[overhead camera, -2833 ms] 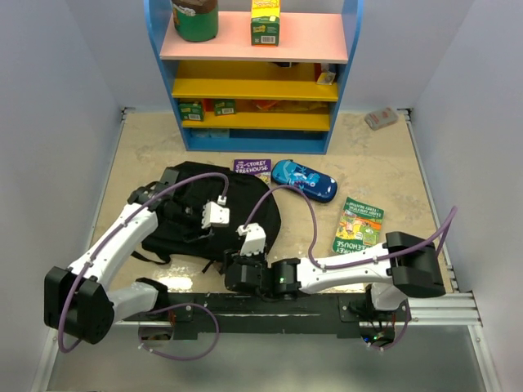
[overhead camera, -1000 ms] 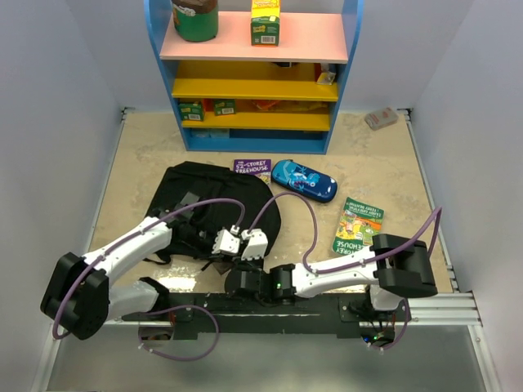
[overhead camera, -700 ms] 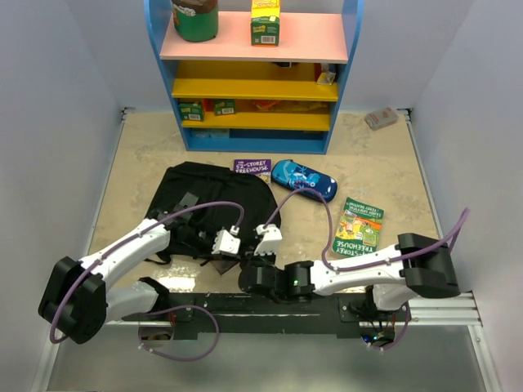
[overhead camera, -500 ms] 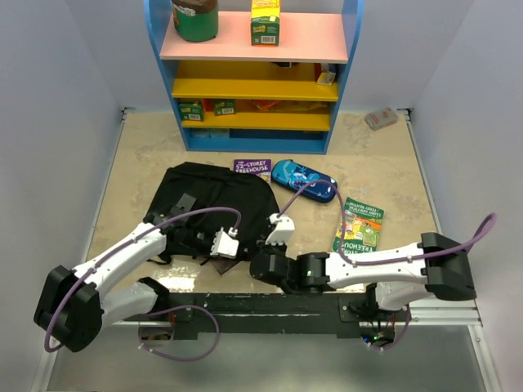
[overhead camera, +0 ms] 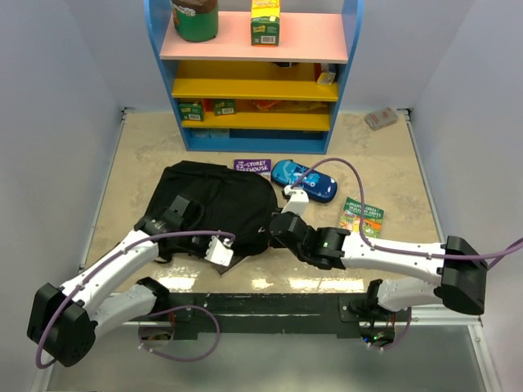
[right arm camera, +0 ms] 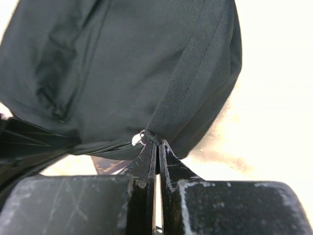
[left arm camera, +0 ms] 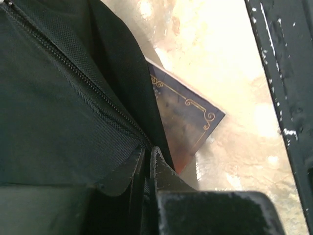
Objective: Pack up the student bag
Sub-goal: Unzip the student bag at the center of the board.
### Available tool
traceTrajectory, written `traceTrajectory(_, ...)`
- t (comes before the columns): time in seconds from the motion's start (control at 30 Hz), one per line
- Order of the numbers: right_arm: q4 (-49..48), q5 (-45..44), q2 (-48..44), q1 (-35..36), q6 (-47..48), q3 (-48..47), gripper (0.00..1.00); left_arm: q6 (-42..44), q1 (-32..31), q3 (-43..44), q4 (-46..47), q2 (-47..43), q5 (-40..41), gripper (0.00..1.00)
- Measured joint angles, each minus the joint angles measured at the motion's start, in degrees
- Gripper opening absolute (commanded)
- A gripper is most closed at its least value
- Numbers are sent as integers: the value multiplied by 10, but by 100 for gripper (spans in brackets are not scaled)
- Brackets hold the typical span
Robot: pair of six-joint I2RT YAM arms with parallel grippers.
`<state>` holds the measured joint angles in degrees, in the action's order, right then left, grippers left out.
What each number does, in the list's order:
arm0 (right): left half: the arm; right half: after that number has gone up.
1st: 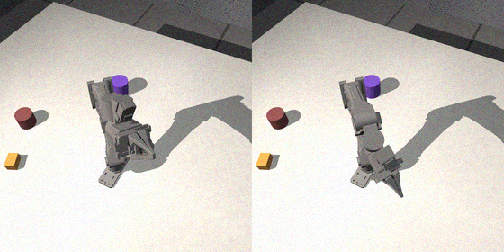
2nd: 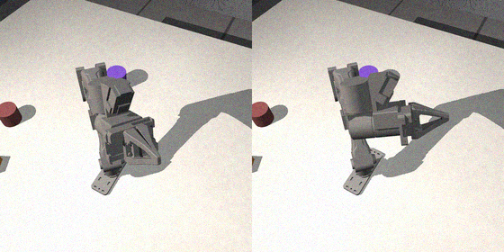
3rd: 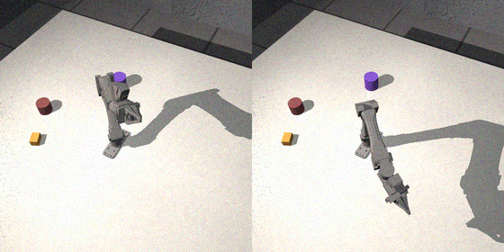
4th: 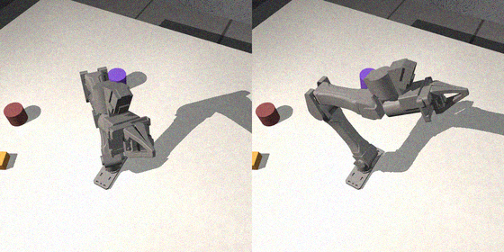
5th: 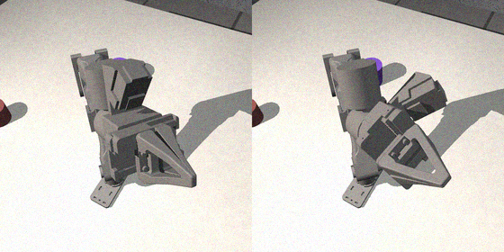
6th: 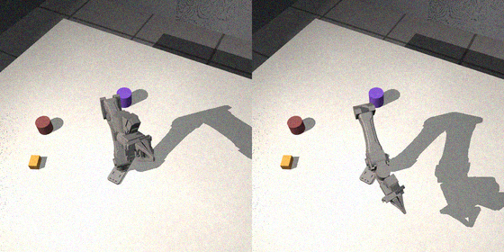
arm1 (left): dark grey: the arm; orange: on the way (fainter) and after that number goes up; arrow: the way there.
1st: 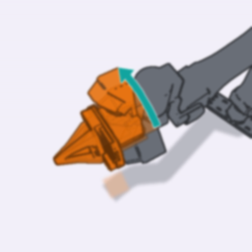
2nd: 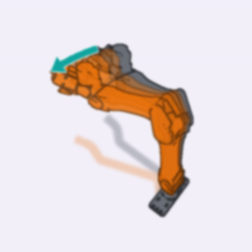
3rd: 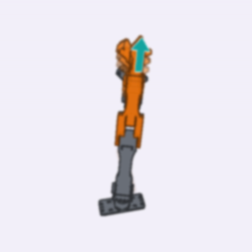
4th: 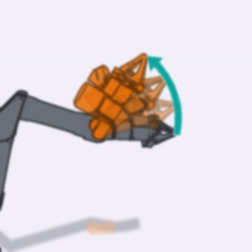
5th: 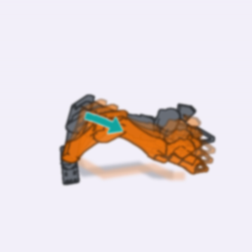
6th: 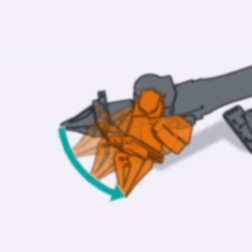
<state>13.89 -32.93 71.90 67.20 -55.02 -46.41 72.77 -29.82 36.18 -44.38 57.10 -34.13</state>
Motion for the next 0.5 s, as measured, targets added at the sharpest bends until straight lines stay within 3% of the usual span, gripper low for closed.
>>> traceTrajectory(0.17,-13,24,20,-21,45,-2,0,12,1,12,-37,-16,26,47)
traceTrajectory(0.3,-26,31,22,-35,67,-2,0,-57,1,55,-58,-8,24,60)
traceTrajectory(0.37,-34,43,22,-36,71,-2,0,-116,1,92,-39,6,-1,76)
traceTrajectory(0.5,-49,64,17,-36,75,4,0,-237,0,133,37,48,-58,81)
